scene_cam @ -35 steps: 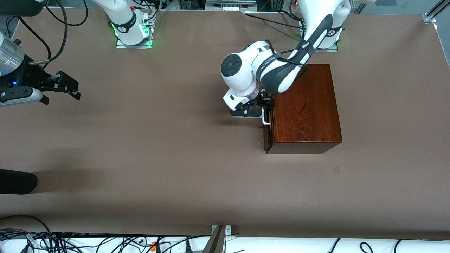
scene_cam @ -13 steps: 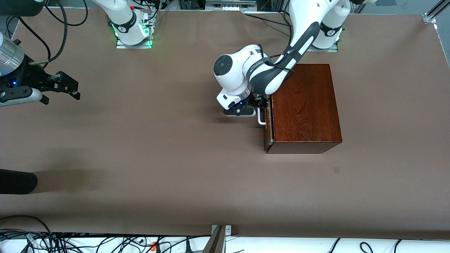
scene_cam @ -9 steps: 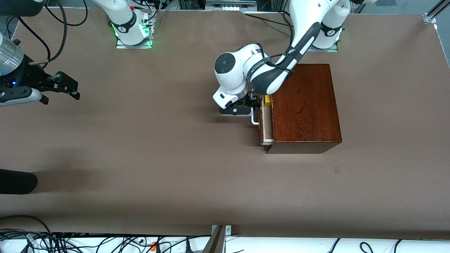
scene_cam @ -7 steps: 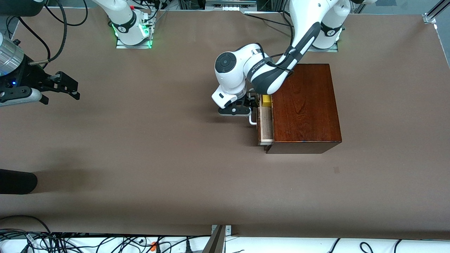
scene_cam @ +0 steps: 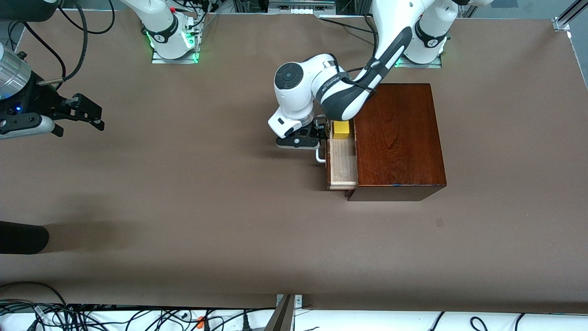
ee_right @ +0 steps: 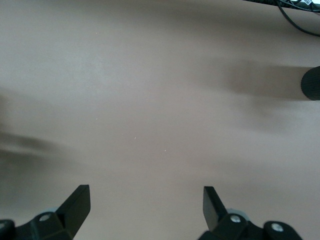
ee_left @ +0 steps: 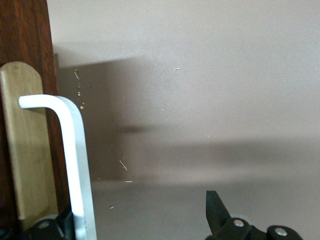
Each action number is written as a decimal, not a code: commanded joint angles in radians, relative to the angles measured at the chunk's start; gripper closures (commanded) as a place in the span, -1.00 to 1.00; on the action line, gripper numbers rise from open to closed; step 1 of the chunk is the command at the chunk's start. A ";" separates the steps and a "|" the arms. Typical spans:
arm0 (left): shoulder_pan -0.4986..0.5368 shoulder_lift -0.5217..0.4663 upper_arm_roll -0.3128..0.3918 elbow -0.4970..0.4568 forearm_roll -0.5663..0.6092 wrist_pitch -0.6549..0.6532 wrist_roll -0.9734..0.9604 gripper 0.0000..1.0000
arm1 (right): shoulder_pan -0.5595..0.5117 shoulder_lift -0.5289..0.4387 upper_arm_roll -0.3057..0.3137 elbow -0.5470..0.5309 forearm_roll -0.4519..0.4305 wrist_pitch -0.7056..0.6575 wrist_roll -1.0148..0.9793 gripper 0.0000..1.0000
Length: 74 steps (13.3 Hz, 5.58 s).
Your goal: Open drawer, take yellow block, close drawer
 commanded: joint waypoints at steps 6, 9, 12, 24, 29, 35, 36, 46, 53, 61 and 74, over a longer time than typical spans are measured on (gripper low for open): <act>-0.057 0.079 -0.028 0.095 -0.078 0.115 -0.019 -1.00 | -0.005 0.006 -0.001 0.021 -0.002 -0.015 0.001 -1.00; -0.054 0.075 -0.028 0.131 -0.076 0.111 -0.014 -1.00 | -0.006 0.006 -0.007 0.021 -0.002 -0.013 0.001 -1.00; -0.046 0.039 -0.028 0.134 -0.073 0.079 -0.008 -1.00 | -0.006 0.009 -0.007 0.021 0.000 -0.015 -0.001 -1.00; 0.232 -0.249 -0.028 0.225 -0.075 -0.489 0.388 -1.00 | -0.005 0.055 -0.006 0.019 -0.010 -0.041 -0.004 -1.00; 0.511 -0.338 -0.031 0.228 -0.211 -0.609 0.697 -1.00 | 0.001 0.105 0.014 0.019 0.012 -0.159 -0.088 -1.00; 0.498 -0.442 0.233 0.164 -0.320 -0.581 0.855 -1.00 | 0.020 0.091 0.328 0.033 0.007 -0.165 -0.339 -1.00; 0.451 -0.486 0.317 0.107 -0.328 -0.516 0.877 -1.00 | 0.040 0.100 0.365 0.033 -0.005 -0.106 -0.343 -1.00; 0.455 -0.680 0.339 -0.177 -0.322 -0.323 0.895 -1.00 | 0.441 0.451 0.387 0.225 -0.159 0.243 -0.345 -1.00; 0.458 -0.679 0.344 -0.162 -0.317 -0.359 0.993 -1.00 | 0.549 0.669 0.383 0.411 -0.286 0.273 -0.338 -1.00; 0.451 -0.668 0.336 -0.140 -0.317 -0.356 0.995 -1.00 | 0.564 0.755 0.383 0.446 -0.359 0.289 -0.352 -1.00; 0.452 -0.668 0.336 -0.140 -0.319 -0.356 0.998 -1.00 | 0.586 0.740 0.424 0.449 -0.347 0.191 -0.354 -1.00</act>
